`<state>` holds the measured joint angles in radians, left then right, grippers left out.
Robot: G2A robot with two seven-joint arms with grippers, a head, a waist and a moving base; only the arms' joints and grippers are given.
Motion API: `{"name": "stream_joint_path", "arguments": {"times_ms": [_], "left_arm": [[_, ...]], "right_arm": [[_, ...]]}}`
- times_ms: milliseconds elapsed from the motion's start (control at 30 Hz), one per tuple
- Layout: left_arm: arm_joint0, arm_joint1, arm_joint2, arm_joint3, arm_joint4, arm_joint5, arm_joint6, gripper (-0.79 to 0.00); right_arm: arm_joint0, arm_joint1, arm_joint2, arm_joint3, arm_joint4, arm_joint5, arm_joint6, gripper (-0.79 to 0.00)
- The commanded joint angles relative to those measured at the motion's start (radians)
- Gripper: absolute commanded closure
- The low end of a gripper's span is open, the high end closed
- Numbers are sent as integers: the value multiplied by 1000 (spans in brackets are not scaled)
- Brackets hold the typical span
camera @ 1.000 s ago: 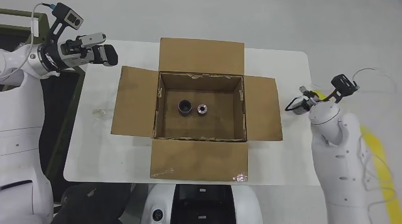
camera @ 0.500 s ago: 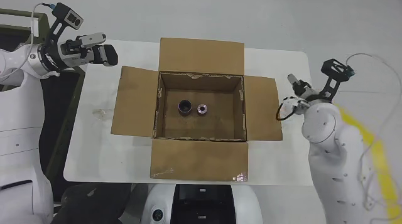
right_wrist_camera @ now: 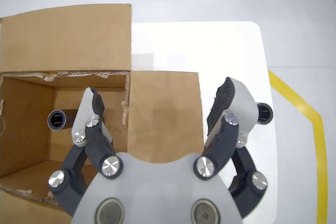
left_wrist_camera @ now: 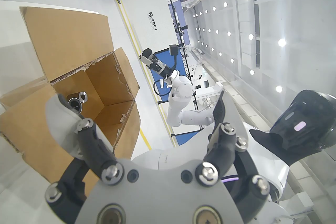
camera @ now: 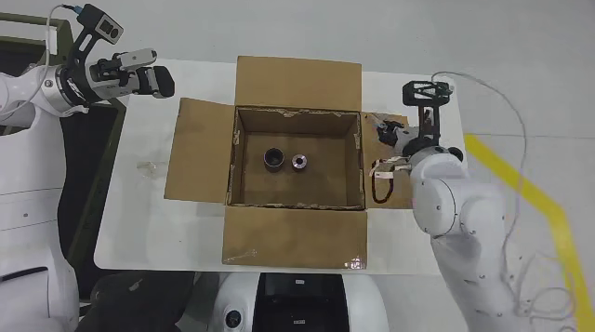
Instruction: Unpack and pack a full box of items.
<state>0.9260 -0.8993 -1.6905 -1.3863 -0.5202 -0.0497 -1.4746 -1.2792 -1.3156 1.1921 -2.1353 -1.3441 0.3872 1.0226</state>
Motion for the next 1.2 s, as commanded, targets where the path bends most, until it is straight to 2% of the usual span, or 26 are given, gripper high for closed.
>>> {"name": "stream_joint_path", "arguments": {"times_ms": [0, 333, 767, 967, 1167], "left_arm": [[0, 0, 0, 0, 0, 0, 0, -785], [0, 0, 0, 0, 0, 0, 0, -785], [0, 0, 0, 0, 0, 0, 0, -785], [0, 0, 0, 0, 0, 0, 0, -785], [0, 0, 0, 0, 0, 0, 0, -785]], "right_arm": [[16, -3, -35, 4, 1, -37, 28, -785], [127, -19, -155, 60, 119, -231, 163, -785], [291, -55, -292, 236, 222, -302, 233, -785], [330, -67, -335, 318, 243, -348, 212, -785], [333, -68, -338, 365, 242, -418, 130, -785]]}}
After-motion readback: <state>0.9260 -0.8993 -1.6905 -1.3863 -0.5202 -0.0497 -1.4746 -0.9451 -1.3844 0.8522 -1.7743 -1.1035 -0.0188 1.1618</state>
